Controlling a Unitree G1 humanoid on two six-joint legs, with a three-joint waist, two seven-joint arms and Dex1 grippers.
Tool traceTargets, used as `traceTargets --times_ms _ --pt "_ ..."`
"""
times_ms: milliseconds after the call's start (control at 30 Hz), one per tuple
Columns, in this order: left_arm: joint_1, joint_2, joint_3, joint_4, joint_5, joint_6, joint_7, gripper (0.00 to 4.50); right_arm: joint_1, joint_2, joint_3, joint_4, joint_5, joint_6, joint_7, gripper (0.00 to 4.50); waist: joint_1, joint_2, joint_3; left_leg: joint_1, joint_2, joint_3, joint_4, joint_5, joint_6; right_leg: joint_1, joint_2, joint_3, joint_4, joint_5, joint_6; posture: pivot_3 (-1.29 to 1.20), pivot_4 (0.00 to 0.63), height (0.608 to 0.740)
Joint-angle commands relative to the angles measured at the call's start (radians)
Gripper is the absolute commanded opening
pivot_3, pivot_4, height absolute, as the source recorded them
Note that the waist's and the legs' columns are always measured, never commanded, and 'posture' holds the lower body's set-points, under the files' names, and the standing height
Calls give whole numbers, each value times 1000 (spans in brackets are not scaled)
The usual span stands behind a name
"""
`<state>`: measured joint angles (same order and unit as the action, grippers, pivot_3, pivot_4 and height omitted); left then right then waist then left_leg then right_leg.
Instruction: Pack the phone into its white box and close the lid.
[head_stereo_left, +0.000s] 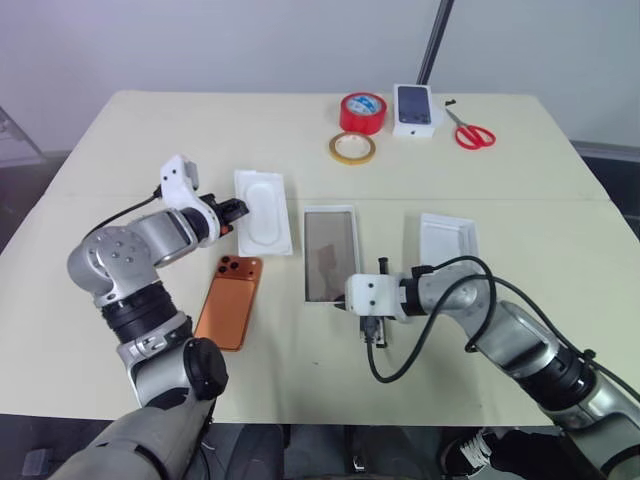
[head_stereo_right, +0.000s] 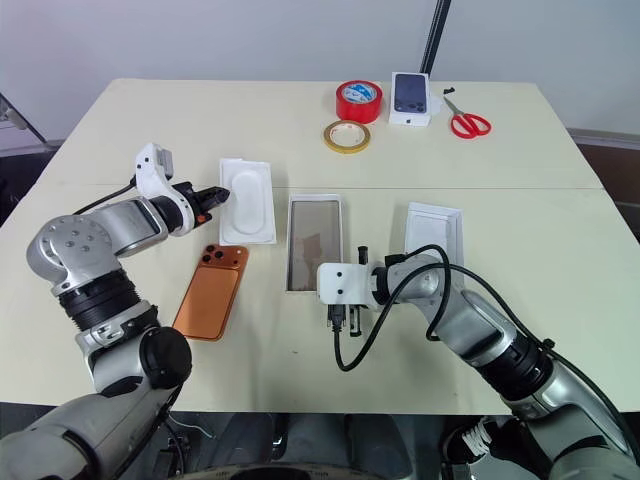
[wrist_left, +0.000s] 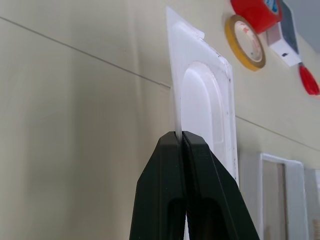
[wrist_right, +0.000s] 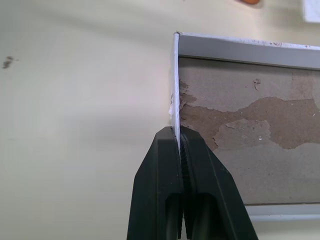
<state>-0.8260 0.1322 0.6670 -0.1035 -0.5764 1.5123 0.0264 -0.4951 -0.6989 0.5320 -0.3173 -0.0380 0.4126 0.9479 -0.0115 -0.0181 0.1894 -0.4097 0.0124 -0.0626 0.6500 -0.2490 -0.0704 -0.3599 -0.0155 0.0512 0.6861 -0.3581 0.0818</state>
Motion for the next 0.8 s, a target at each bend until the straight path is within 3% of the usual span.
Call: traceTargets --times_ms 33,200,233,433,700,800 --pt "-23 -30 4 -72 -24 39 -3 0 -10 12 -57 -31 37 5 25 1491 0 0 0 0 0 0 0 0 0 0 0 0 0 0 0 0 150 740" --pt "-22 -121 0 -135 -17 99 -1 0 12 14 -192 -89 119 75 10 4105 0 0 0 0 0 0 0 0 0 0 0 0 0 0 0 0 150 740" --pt "-13 -138 -11 -146 -16 101 1 0 16 6 -215 -97 130 86 12 4463 -1 0 0 0 0 0 0 0 0 0 0 0 0 0 0 0 150 740" --pt "57 -278 -41 -184 21 102 37 0 64 -59 -345 -130 166 126 2 4463 0 0 0 0 0 1 0 0 0 0 0 0 0 0 0 0 150 740" --pt "109 -307 -103 -190 19 102 29 0 67 -59 -336 -107 143 108 -32 4463 -2 0 0 0 1 1 -1 0 1 0 1 1 0 0 0 0 150 740" --pt "126 -309 -124 -199 -3 102 23 919 61 -50 -331 -100 138 104 -42 4500 -1 0 0 0 0 1 -1 0 0 0 1 1 0 0 0 0 150 740"
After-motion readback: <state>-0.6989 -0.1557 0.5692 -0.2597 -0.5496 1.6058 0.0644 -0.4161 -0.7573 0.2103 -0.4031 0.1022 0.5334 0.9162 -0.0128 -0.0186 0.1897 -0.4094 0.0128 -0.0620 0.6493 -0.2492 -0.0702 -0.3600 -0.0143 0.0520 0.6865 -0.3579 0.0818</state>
